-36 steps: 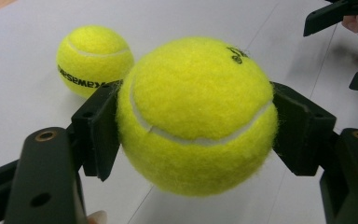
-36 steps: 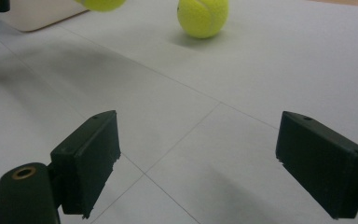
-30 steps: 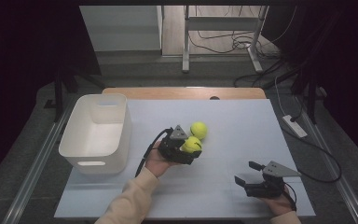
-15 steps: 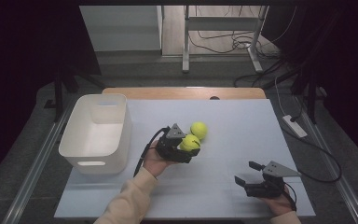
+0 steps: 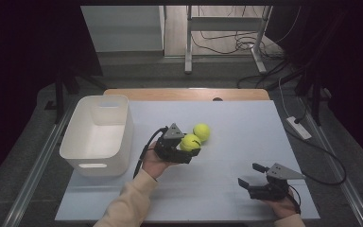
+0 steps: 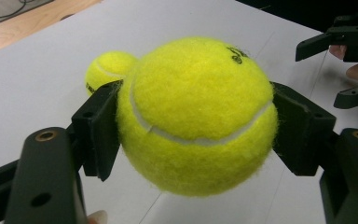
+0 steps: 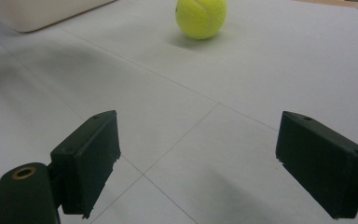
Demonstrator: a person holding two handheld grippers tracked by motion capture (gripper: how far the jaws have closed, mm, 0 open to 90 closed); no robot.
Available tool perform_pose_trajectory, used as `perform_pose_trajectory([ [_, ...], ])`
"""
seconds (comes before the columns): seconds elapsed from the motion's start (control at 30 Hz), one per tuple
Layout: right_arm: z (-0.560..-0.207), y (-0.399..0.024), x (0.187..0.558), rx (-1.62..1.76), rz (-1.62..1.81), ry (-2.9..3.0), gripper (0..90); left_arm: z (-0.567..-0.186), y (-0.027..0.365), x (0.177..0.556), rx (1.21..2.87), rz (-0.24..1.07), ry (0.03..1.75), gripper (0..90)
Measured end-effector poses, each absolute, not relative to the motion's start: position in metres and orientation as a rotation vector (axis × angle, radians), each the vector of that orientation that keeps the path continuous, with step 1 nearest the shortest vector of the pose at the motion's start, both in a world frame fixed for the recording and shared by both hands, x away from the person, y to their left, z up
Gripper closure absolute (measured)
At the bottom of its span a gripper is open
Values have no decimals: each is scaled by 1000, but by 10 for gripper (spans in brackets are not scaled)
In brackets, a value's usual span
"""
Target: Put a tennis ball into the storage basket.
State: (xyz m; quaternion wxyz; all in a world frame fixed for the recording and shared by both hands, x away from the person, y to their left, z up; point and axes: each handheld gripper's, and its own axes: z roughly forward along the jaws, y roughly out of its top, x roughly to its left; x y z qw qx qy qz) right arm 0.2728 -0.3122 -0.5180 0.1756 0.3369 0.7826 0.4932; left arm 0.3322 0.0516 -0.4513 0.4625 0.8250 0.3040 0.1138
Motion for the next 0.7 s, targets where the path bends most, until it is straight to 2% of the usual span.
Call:
perform_pose_trajectory([
  [0.7,-518,-311,273,957,1397,2211,136,-440,61,329,1995,306,749,267],
])
